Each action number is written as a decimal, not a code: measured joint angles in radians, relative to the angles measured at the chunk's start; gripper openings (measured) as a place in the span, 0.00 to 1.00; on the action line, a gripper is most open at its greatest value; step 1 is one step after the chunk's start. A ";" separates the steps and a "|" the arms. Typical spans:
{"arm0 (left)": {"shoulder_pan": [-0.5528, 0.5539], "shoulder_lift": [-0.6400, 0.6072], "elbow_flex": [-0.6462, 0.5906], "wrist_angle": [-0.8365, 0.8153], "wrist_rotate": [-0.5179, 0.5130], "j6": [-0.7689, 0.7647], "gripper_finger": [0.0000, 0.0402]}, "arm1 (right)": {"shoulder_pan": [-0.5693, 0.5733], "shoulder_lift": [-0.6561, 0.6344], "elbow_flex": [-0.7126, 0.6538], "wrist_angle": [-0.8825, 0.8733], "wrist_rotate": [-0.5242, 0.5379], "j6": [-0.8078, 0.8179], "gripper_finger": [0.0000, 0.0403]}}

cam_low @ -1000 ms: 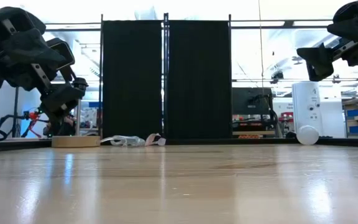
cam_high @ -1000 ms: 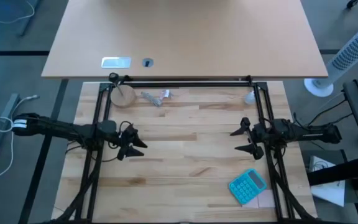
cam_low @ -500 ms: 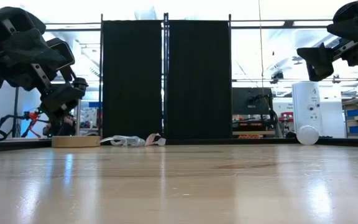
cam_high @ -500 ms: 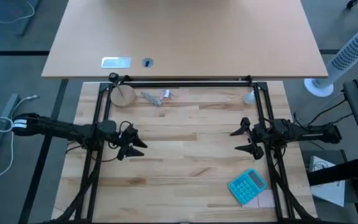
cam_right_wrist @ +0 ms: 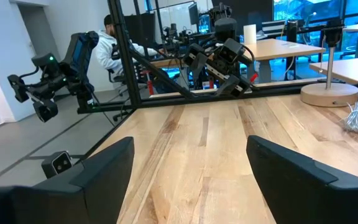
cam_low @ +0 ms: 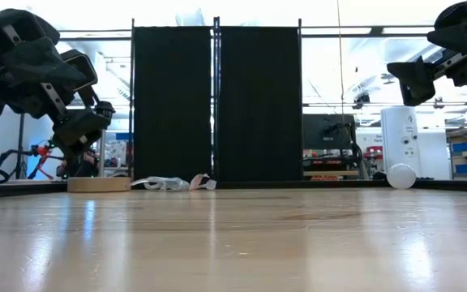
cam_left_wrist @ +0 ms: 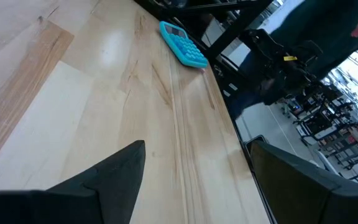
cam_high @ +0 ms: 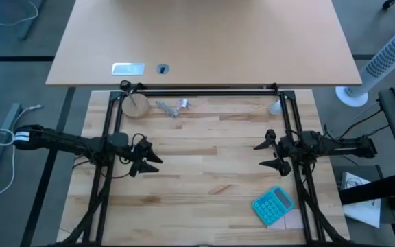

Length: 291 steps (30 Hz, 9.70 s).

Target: Screw lightbulb

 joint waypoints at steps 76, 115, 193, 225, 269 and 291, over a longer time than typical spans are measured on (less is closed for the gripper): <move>0.017 0.452 0.791 -0.412 -0.895 -0.432 0.71 | 0.000 0.000 0.000 0.000 0.000 0.000 0.75; 0.034 1.000 1.554 -1.038 -0.743 -0.420 0.71 | 0.000 0.000 0.000 0.000 0.000 0.000 0.74; -0.252 0.612 1.425 -0.815 -0.834 0.037 0.71 | 0.000 0.021 0.000 0.236 0.211 -0.401 0.75; 0.402 0.399 1.225 -0.607 -0.577 0.200 0.71 | -0.207 0.632 0.327 0.910 1.561 0.458 0.76; 0.541 -0.137 0.738 -1.151 -1.041 0.051 0.71 | -0.355 1.684 1.591 -0.728 0.606 0.469 0.77; 0.507 -0.138 0.728 -1.269 -1.094 0.041 0.71 | -0.685 1.739 1.607 -1.170 0.471 0.660 0.76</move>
